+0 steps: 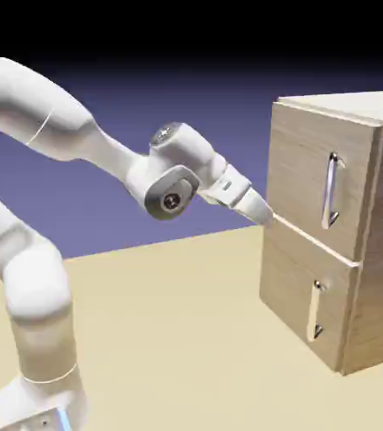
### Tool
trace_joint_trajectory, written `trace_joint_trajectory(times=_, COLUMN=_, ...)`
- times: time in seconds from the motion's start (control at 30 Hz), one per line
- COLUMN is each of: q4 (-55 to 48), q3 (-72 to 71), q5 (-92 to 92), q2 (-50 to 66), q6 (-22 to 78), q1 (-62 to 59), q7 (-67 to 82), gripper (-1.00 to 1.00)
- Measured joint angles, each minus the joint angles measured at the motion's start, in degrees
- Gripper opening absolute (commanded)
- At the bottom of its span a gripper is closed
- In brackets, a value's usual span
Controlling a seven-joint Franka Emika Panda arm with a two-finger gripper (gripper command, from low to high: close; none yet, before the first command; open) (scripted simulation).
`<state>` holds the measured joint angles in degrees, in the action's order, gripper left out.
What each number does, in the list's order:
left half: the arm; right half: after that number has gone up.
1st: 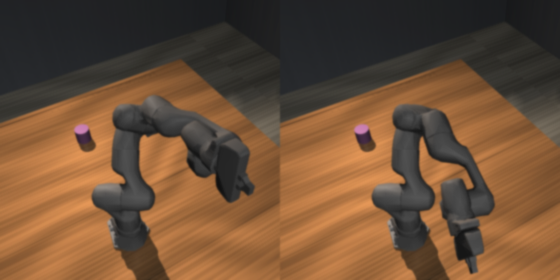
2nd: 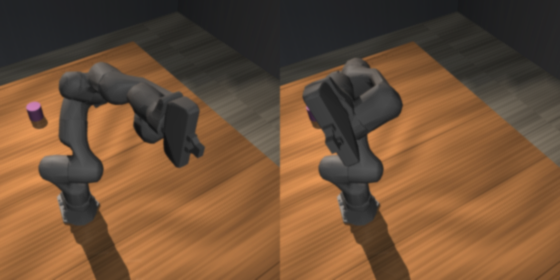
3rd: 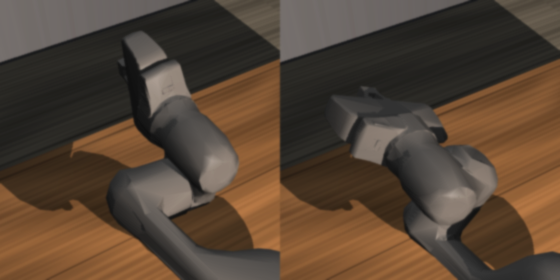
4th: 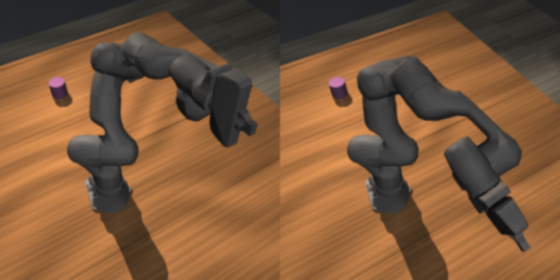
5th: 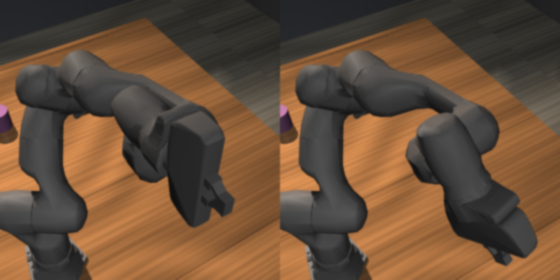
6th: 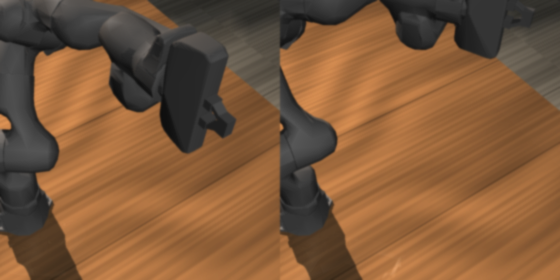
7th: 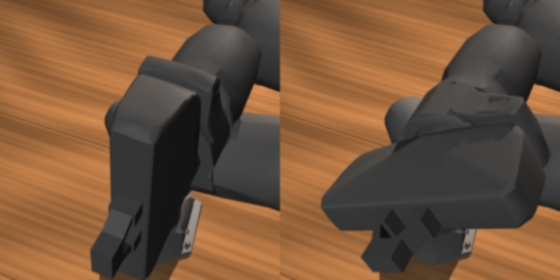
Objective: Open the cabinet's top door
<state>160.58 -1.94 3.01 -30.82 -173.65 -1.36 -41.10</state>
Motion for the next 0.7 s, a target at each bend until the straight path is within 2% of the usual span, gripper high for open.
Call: trace_joint_trajectory(times=0.7, q4=-7.3, q3=-33.8, q5=52.3, q2=32.0, q6=6.2, q1=-35.7, q7=23.6, gripper=0.00)
